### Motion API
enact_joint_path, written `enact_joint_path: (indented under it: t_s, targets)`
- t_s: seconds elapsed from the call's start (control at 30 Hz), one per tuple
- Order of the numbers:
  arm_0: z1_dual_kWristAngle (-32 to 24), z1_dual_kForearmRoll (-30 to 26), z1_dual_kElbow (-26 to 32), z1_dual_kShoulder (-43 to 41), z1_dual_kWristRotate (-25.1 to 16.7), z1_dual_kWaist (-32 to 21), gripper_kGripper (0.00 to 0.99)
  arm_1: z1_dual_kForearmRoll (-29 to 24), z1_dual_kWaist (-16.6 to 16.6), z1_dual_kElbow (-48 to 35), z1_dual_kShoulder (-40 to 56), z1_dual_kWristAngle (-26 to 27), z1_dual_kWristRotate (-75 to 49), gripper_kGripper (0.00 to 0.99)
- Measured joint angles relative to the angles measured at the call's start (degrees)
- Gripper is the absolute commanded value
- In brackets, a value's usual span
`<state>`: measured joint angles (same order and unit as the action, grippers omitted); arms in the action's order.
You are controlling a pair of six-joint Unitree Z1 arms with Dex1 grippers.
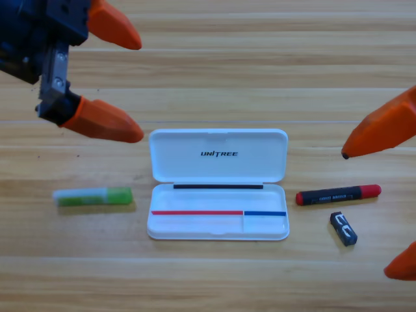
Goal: Clean up eraser and pencils
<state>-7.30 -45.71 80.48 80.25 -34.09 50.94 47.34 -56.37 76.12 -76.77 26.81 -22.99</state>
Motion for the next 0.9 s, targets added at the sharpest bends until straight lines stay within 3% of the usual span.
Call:
enact_joint_path:
  t_s: [0.53, 0.77, 0.9]
  targets:
    - [1.2, -0.8, 0.1, 0.3, -0.4, 1.4, 0.988, 0.0, 0.0, -1.6, 0.6, 0.0, 1.3, 0.985]
    - [7.7, -6.6, 6.0, 5.6, -9.3, -0.6, 0.985, -1.4, 0.5, -1.6, 1.5, -0.3, 7.6, 0.985]
    - [8.2, -8.9, 8.0, 12.9, -14.8, -7.1, 0.983, -1.7, 5.3, -1.4, 1.4, -2.7, 13.6, 0.985]
